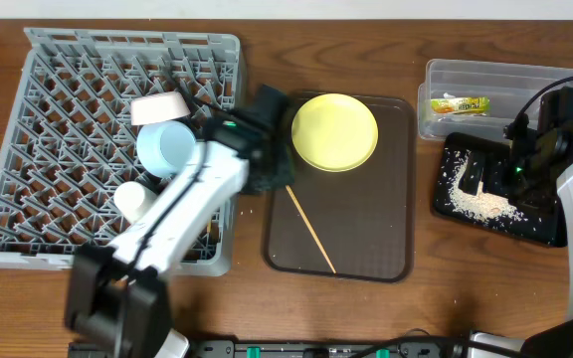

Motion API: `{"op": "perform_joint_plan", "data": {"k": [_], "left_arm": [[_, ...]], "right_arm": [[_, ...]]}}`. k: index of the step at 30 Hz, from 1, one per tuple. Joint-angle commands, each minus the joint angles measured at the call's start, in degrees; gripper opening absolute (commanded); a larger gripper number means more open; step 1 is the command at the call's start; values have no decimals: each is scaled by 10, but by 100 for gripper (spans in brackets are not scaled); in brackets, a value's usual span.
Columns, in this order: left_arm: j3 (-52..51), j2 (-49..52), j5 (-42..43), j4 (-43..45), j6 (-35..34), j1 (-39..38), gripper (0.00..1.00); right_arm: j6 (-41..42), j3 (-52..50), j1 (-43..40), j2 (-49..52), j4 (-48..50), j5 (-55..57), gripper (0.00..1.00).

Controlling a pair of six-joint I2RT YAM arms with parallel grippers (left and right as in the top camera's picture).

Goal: Sort waste into correct bins and load items into the dishwasher
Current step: 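Return the left gripper to the second chopstick and grasp it, then carry the second chopstick into the dish rack and release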

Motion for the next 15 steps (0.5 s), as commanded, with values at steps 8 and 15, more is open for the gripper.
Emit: {"op": "perform_joint_plan", "data": {"k": [8,15], "left_arm": [[-7,137,0,29,-106,-87,39],[-7,185,0,36,-108,-92,39]], "right_arm": [[5,2,-1,-8,0,-2,99],[5,2,-1,-8,1,-2,99]]}}
